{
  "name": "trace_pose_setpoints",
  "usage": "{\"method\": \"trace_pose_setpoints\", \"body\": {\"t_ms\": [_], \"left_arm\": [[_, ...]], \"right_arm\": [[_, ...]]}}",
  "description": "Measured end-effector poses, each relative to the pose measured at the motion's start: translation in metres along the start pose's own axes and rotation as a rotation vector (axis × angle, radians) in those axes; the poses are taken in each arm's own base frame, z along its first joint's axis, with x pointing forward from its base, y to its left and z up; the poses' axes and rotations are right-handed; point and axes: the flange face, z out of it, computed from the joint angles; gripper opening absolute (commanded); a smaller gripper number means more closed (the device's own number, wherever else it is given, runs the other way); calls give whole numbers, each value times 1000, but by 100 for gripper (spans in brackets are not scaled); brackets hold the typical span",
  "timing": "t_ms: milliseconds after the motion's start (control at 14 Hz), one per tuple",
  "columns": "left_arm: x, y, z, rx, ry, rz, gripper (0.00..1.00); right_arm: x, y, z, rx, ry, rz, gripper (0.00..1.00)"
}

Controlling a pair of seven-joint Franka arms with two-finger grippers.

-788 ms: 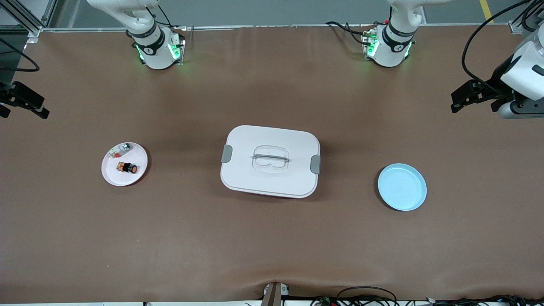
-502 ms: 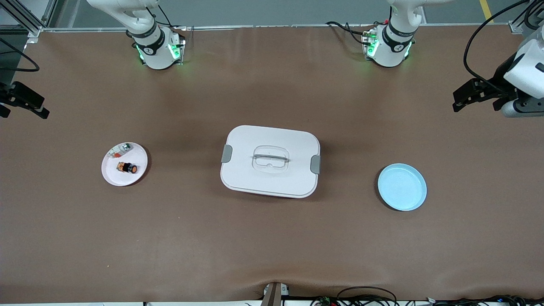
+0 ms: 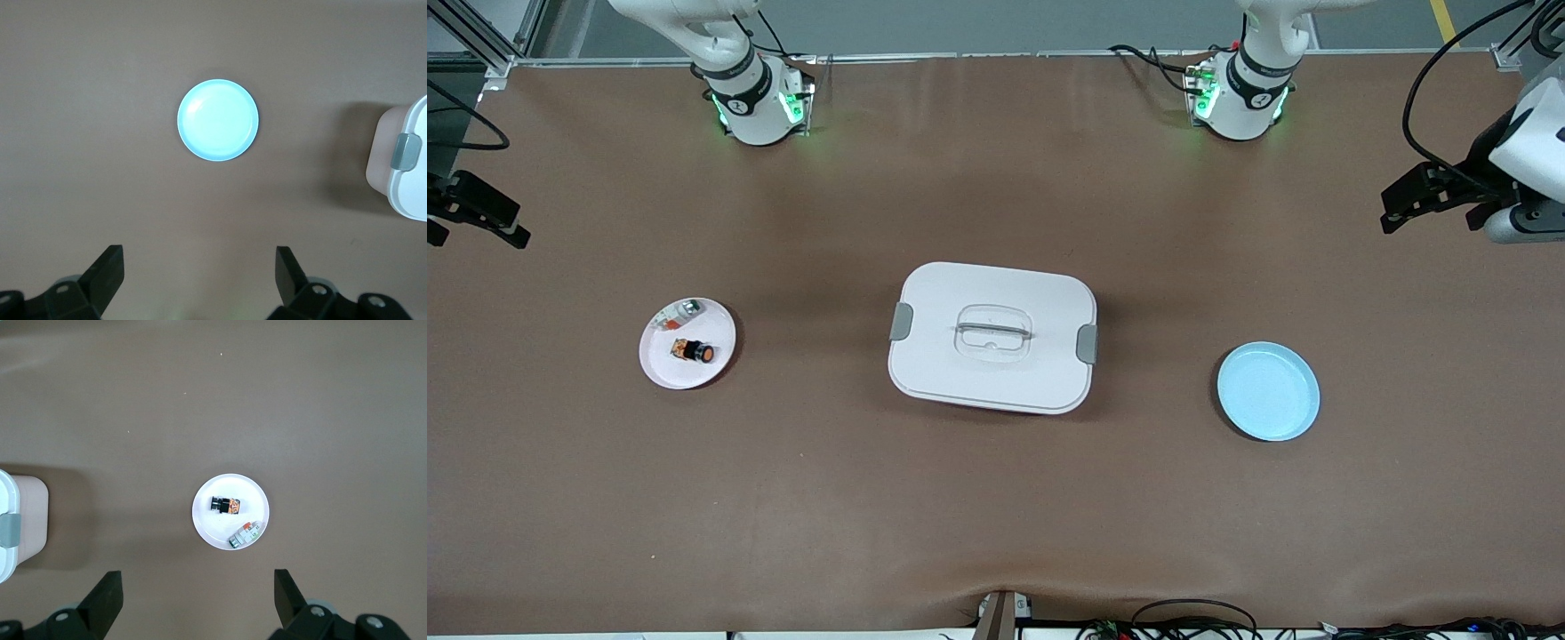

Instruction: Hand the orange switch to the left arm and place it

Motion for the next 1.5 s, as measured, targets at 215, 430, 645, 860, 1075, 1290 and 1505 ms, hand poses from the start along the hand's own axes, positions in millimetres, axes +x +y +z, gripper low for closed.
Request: {"method": "trace_pose_setpoints", "body": {"t_ms": [215,430,645,860,1075,1290,1505], "left_arm": [[-3,1,-2,2,-9,2,100],[-3,3,-2,2,-10,6,100],[-3,2,-2,2,-12,3,100],[-2,-3,-15,-2,19,-7,100],[0,-7,-19,-4,28,-14,100],[14,-8,3,-5,-13,-15,100],[21,-17,19,-6,-45,-25,100]], "right_arm": [[0,0,0,0,0,0,100],[0,0,0,0,0,-1,100],[0,0,0,0,0,-1,100],[0,-1,0,0,0,-1,100],[0,-1,0,0,0,-2,100],[0,0,0,0,-1,0,100],[0,1,5,0,-22,2,100]]}}
